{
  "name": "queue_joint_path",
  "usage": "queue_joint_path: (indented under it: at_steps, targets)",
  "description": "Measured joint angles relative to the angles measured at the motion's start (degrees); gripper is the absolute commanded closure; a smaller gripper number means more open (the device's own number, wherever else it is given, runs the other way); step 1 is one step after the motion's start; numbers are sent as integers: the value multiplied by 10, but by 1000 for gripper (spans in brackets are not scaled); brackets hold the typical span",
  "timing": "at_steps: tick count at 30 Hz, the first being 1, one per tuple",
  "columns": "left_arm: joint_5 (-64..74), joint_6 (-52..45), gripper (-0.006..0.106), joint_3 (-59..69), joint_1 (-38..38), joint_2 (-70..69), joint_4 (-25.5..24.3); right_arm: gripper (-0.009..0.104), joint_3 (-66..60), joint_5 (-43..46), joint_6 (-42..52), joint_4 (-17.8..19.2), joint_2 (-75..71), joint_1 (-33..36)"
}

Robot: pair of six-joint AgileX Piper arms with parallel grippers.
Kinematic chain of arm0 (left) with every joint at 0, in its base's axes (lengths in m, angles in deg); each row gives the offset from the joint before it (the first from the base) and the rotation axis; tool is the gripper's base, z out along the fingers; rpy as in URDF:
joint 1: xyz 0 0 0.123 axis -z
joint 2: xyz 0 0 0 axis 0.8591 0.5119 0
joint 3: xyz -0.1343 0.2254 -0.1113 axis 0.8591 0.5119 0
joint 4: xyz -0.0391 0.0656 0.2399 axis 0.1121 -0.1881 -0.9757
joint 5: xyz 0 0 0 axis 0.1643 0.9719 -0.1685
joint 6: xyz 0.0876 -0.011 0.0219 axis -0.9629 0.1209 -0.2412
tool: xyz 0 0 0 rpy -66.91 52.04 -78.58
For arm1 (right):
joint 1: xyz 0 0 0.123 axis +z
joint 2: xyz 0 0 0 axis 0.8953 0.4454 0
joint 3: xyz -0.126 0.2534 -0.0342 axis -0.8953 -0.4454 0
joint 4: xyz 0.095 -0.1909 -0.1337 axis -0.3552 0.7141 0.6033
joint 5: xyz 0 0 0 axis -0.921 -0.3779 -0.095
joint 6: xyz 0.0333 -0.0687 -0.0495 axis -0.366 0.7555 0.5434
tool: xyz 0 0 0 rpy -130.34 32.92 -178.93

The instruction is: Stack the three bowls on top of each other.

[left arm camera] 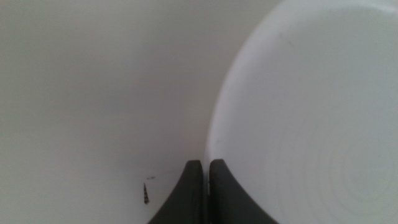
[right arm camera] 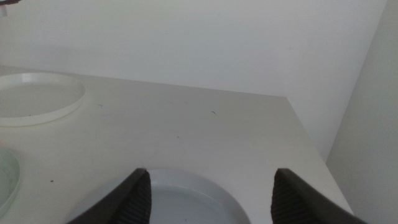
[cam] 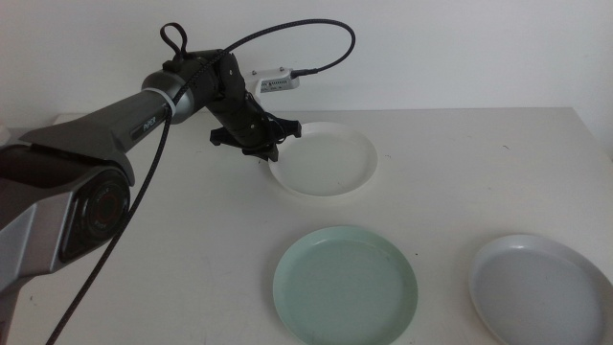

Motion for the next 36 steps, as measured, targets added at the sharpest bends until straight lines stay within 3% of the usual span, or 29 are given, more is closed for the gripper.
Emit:
queue_joint_path:
  at_steps: [13, 28, 36]
  targets:
    - [45, -27, 100, 43, 1, -116, 1, 46, 0, 0, 0, 0, 0, 0]
    - [-45, -17, 100, 372, 70, -364, 1, 46, 0, 0, 0, 0, 0, 0]
    - [-109, -1, 100, 516, 101, -424, 7, 46, 0, 0, 0, 0, 0, 0]
